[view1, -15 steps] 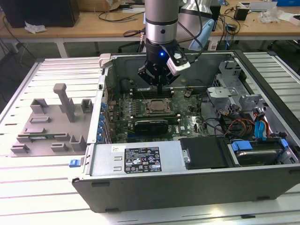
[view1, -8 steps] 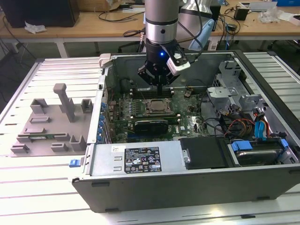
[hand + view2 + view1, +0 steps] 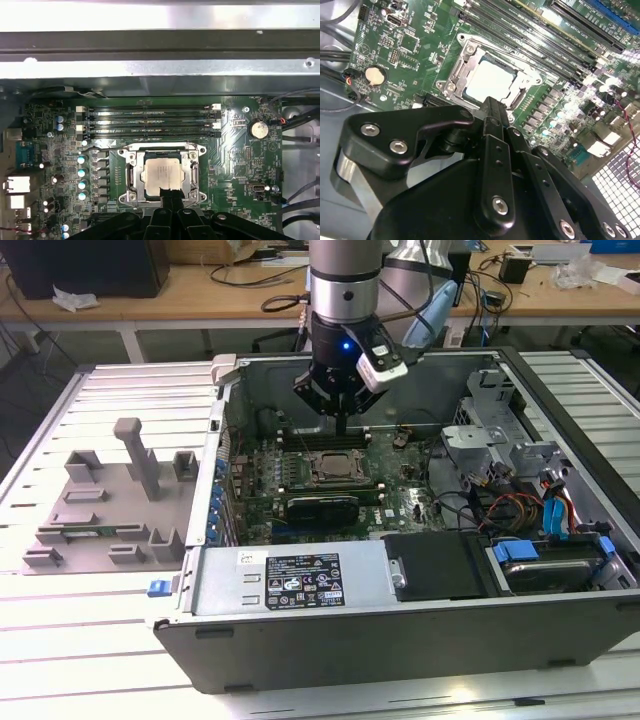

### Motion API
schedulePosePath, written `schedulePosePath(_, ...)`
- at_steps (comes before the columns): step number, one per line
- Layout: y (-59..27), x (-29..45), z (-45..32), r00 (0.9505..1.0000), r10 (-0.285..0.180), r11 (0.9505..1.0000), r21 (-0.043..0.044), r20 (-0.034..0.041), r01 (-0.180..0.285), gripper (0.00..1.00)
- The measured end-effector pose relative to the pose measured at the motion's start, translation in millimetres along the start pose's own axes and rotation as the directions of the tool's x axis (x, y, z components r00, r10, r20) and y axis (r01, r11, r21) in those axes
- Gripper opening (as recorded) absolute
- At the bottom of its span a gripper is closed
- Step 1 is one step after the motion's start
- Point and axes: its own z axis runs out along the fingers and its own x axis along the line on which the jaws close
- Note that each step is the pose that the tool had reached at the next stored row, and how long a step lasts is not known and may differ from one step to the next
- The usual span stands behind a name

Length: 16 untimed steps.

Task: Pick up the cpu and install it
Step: 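Install the first cpu locking lever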

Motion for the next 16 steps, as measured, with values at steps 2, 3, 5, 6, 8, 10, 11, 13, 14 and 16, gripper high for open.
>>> schedulePosePath(2, -0.4, 14.5, -0.2, 1.0000, 0.000, 1.0000, 0.0002, 0.0009, 0.000, 0.11)
schedulePosePath(3, -0.5, 20.6, -0.3, 1.0000, 0.000, 1.0000, 0.0002, 0.0014, 0.000, 0.11)
schedulePosePath(5, -0.8, 30.8, -0.3, 1.0000, 0.000, 1.0000, 0.0001, 0.0018, 0.000, 0.11)
schedulePosePath(6, -0.8, 34.5, -0.3, 1.0000, 0.000, 1.0000, 0.0001, 0.0020, 0.000, 0.11)
schedulePosePath(8, -1.2, 50.1, -0.2, 1.0000, 0.000, 1.0000, 0.0001, 0.0025, 0.000, 0.11)
schedulePosePath(10, -1.6, 65.3, -0.1, 1.0000, 0.000, 1.0000, -0.0003, 0.0030, 0.000, 0.11)
schedulePosePath(11, -1.7, 71.4, -0.1, 1.0000, 0.000, 1.0000, -0.0040, 0.0032, 0.000, 0.11)
schedulePosePath(13, -1.7, 72.9, -0.1, 1.0000, 0.000, 1.0000, -0.0067, 0.0035, 0.000, 0.11)
schedulePosePath(14, -1.7, 72.9, -0.1, 1.0000, 0.000, 1.0000, -0.0069, 0.0036, 0.000, 0.11)
schedulePosePath(16, -1.8, 73.2, -0.1, 1.0000, 0.000, 0.9999, -0.0164, 0.0032, 0.000, 0.11)
